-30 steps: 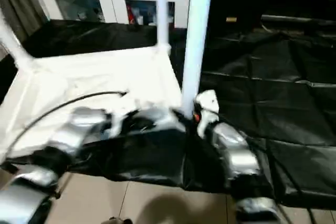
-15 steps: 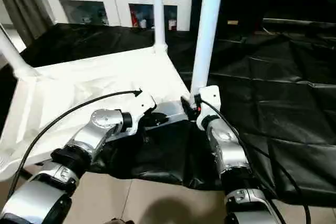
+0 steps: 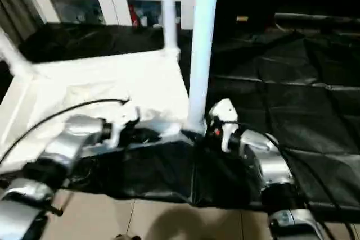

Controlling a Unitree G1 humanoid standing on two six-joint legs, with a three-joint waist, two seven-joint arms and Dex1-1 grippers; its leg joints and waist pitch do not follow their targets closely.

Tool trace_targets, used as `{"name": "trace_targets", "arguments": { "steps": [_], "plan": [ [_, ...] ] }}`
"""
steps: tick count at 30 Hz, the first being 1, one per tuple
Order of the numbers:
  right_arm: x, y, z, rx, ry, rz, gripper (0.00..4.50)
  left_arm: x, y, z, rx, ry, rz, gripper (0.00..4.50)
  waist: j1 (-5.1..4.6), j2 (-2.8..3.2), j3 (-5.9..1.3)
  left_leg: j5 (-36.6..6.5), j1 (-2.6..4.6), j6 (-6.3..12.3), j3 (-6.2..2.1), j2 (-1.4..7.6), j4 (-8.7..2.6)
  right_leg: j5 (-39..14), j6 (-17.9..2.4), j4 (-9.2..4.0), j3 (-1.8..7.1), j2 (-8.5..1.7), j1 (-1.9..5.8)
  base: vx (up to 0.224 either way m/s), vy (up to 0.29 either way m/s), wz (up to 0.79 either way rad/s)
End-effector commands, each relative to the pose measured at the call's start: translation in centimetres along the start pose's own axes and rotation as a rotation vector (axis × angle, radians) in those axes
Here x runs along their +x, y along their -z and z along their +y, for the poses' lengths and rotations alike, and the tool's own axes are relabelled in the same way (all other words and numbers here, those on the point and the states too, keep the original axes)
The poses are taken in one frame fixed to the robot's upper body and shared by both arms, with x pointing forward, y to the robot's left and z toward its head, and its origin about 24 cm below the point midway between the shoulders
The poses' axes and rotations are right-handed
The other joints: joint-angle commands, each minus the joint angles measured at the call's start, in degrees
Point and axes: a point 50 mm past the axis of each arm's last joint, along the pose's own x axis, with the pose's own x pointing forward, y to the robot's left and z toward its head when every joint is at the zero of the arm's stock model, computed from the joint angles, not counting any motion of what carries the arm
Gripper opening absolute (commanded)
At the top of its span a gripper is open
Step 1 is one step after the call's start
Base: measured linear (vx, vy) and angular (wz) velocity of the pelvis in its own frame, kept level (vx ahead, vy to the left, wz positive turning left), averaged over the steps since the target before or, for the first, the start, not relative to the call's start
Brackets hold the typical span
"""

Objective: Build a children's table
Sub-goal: Rotate leg to tighten

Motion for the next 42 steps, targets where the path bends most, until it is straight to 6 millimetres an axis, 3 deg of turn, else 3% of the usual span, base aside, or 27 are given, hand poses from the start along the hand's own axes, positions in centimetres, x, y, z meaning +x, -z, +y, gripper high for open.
{"name": "trace_targets", "arguments": {
  "steps": [1,8,14,18,23,27,30,31,33,34,35,37,40,42],
  "plan": [
    [0.5,0.2,0.7,-0.004,-0.075,0.019,3.70,0.2,-0.4,-0.3,0.008,0.037,-0.034,0.00,0.38,-0.89,-3.92,-9.77,1.14,6.79,-0.59,2.02,-2.84,-4.62,-16.42,-2.46,1.28,-2.48,2.59,0.000,0.000,0.00],
    [0.4,0.0,0.9,0.004,-0.110,0.014,3.23,-0.2,-0.4,-0.4,0.002,0.044,-0.042,0.00,0.86,-1.34,-3.65,-11.76,1.24,5.18,-0.54,2.02,-3.04,-9.27,-15.24,-2.82,1.51,-2.70,2.60,0.000,0.000,0.00],
    [0.4,0.7,1.3,0.036,-0.112,0.023,2.77,0.1,-0.5,-0.2,-0.005,-0.001,-0.058,0.00,1.00,-1.33,-3.77,-9.96,1.23,5.93,-0.50,1.95,-2.81,-7.02,-15.37,-2.57,1.49,-2.57,2.56,0.000,0.000,0.00],
    [0.5,1.4,1.1,0.060,-0.019,0.035,2.73,0.7,-0.8,0.5,0.007,-0.098,-0.047,0.00,1.09,-1.33,-3.63,-11.22,1.33,5.30,-0.57,1.96,-2.97,-9.74,-14.63,-2.92,1.49,-2.67,2.50,0.000,0.000,0.00],
    [2.0,3.0,0.3,0.132,0.327,0.053,2.72,3.0,-1.9,1.7,-0.027,-0.283,-0.055,0.00,0.60,-1.31,-3.16,-16.48,1.90,1.45,-0.86,1.75,-3.68,-19.53,-11.84,-4.07,1.78,-2.86,1.91,0.000,0.000,0.00],
    [3.4,3.6,0.5,0.197,0.489,0.066,2.72,5.1,-2.9,1.6,-0.040,-0.336,-0.070,0.00,0.47,-1.14,-3.05,-19.07,2.20,0.37,-0.96,1.59,-3.95,-22.29,-9.94,-4.74,1.89,-2.70,1.54,0.000,0.000,0.00],
    [5.0,3.4,1.2,0.204,0.520,0.058,2.72,6.7,-3.7,1.2,-0.034,-0.332,-0.085,0.00,0.45,-1.11,-3.00,-20.11,2.06,0.43,-1.09,1.50,-4.05,-23.19,-9.37,-4.92,1.83,-2.79,1.66,0.000,0.000,0.00],
    [5.2,3.4,1.2,0.200,0.520,0.058,2.72,6.8,-3.8,1.1,-0.033,-0.330,-0.087,0.00,0.51,-0.63,-3.03,-20.34,2.11,0.30,-1.16,1.49,-4.05,-23.31,-9.28,-4.91,1.84,-2.85,1.58,0.000,0.000,0.00],
    [6.0,2.8,1.7,0.174,0.467,0.039,2.72,7.4,-4.1,0.8,-0.027,-0.306,-0.099,0.00,0.46,-0.95,-3.04,-20.76,1.97,0.67,-1.14,1.40,-4.07,-23.19,-8.78,-5.07,1.80,-2.80,1.71,0.000,0.000,0.00],
    [6.1,2.7,1.8,0.177,0.458,0.032,3.28,7.5,-4.2,0.7,-0.025,-0.299,-0.100,0.00,0.50,-0.92,-3.07,-20.77,1.97,0.97,-1.15,1.43,-4.06,-23.21,-8.79,-5.08,1.85,-2.85,1.70,0.000,0.000,0.00],
    [6.3,2.4,2.0,0.195,0.424,0.006,3.42,7.6,-4.2,0.6,-0.020,-0.278,-0.104,0.00,0.49,-0.85,-3.08,-20.41,1.82,1.19,-1.21,1.46,-4.12,-22.83,-8.84,-5.02,1.81,-2.83,1.81,0.000,0.000,0.00],
    [6.2,2.2,2.0,0.199,0.400,-0.004,3.42,7.5,-4.1,0.5,-0.016,-0.263,-0.104,0.00,0.47,-0.79,-3.13,-20.43,1.72,1.30,-1.25,1.51,-4.17,-21.85,-8.96,-4.88,1.77,-2.75,1.88,0.000,0.000,0.00],
    [5.8,1.7,2.1,0.164,0.331,-0.012,3.84,6.9,-3.8,0.4,-0.003,-0.213,-0.102,0.00,0.50,-0.88,-3.15,-19.84,1.60,1.72,-1.24,1.52,-4.16,-20.45,-9.39,-4.73,1.77,-2.76,2.06,0.000,0.000,0.00],
    [5.0,1.3,1.8,0.136,0.245,-0.030,3.84,6.0,-3.2,0.2,0.011,-0.151,-0.088,0.00,0.67,-0.90,-3.39,-17.81,1.27,2.57,-1.17,1.63,-3.95,-17.05,-10.34,-4.29,1.71,-2.85,2.45,0.000,0.000,0.00]
  ]
}}
